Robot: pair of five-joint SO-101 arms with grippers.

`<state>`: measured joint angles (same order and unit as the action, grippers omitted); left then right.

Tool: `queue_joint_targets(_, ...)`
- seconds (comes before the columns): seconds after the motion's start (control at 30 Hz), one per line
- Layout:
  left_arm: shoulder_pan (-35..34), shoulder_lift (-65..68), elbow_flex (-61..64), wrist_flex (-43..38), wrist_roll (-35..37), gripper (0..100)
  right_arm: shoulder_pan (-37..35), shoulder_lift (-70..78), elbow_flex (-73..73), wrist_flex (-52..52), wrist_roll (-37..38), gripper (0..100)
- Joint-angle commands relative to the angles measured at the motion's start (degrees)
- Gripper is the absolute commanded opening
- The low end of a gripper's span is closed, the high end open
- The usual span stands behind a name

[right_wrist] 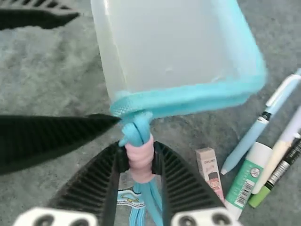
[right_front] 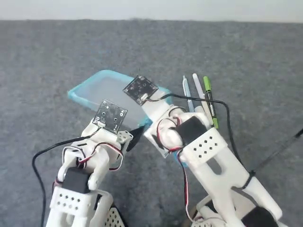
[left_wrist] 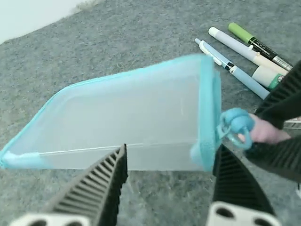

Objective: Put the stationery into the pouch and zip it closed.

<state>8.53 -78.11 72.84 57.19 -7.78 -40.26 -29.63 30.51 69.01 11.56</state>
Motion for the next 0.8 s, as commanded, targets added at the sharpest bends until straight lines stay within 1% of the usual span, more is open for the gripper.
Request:
queue_joint_targets(0.0,0.44,-1.05,-0.92,-2.73,0.79,29,-0.92,-0.4,-3.34,0.4,1.05,0.6)
queue_joint_targets(0.27,0.44,-0.62,0.13,-4.22,0.7,29,-1.01,0.4,-3.78,0.4,1.05,0.6)
queue_joint_targets(0.47,0.53,-0.62,3.91,-9.14,0.53,29,-1.1,0.92,-7.03,2.07,1.05,0.6)
queue_joint_targets(0.63,4.31,-0.62,4.53,-9.41,0.53,29,-1.1,0.92,-9.14,4.26,1.05,0.6)
queue_joint_targets(0.77,4.66,-0.62,4.79,-9.49,0.44,29,-1.1,0.75,-9.14,4.53,1.14,0.6)
